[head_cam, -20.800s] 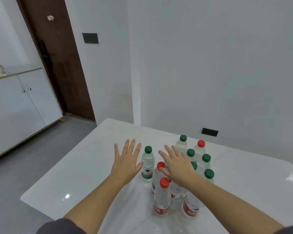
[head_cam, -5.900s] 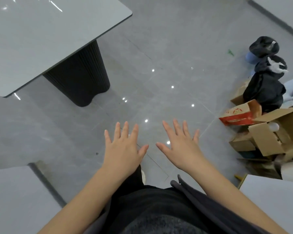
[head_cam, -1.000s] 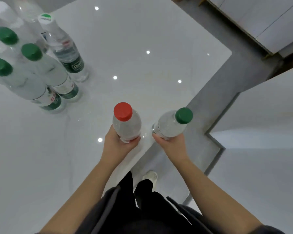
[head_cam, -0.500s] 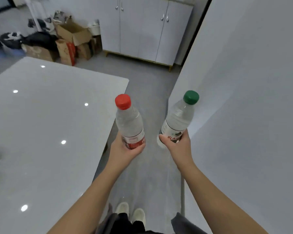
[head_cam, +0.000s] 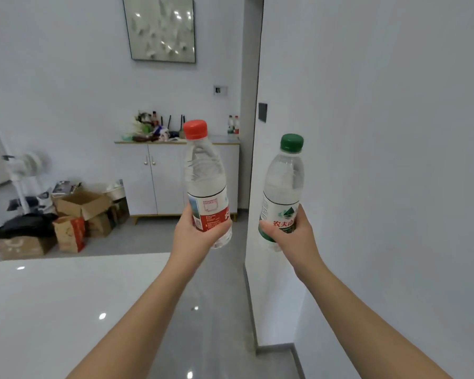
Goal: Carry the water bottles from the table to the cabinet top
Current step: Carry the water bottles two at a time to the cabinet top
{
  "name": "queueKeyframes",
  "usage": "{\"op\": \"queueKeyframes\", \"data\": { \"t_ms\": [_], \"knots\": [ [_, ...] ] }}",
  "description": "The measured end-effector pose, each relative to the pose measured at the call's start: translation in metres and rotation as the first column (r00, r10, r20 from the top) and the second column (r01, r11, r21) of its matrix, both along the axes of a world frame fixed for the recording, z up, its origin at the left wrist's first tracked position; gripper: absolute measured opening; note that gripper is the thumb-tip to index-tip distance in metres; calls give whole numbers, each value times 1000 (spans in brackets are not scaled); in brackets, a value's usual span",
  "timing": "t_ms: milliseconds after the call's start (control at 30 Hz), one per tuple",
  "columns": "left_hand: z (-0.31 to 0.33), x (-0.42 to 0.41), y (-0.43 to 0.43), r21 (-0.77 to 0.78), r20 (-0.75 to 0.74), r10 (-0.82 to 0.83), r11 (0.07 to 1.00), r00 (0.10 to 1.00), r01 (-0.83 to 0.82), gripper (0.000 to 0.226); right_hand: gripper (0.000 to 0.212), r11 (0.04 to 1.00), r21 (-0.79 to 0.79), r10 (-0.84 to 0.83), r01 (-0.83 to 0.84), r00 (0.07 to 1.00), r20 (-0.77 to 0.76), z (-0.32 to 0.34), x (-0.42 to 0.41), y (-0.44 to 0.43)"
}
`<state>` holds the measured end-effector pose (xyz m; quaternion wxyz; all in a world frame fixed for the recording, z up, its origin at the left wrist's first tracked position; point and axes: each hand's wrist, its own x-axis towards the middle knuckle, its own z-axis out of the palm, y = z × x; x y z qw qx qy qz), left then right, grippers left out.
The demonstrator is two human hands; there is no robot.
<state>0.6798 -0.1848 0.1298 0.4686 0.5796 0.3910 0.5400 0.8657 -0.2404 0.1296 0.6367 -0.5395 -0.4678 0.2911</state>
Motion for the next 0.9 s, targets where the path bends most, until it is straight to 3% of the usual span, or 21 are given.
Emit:
{"op": "queueKeyframes", "data": {
  "t_ms": [367,900],
  "knots": [
    [129,8,29,175,-19,-55,983,998,58,53,45,988,123,97,-93,995,-26,124,7,44],
    [151,5,74,125,3,-70,990,998,69,53,43,992,110,72,-69,997,-23,149,6,90]
  ]
}}
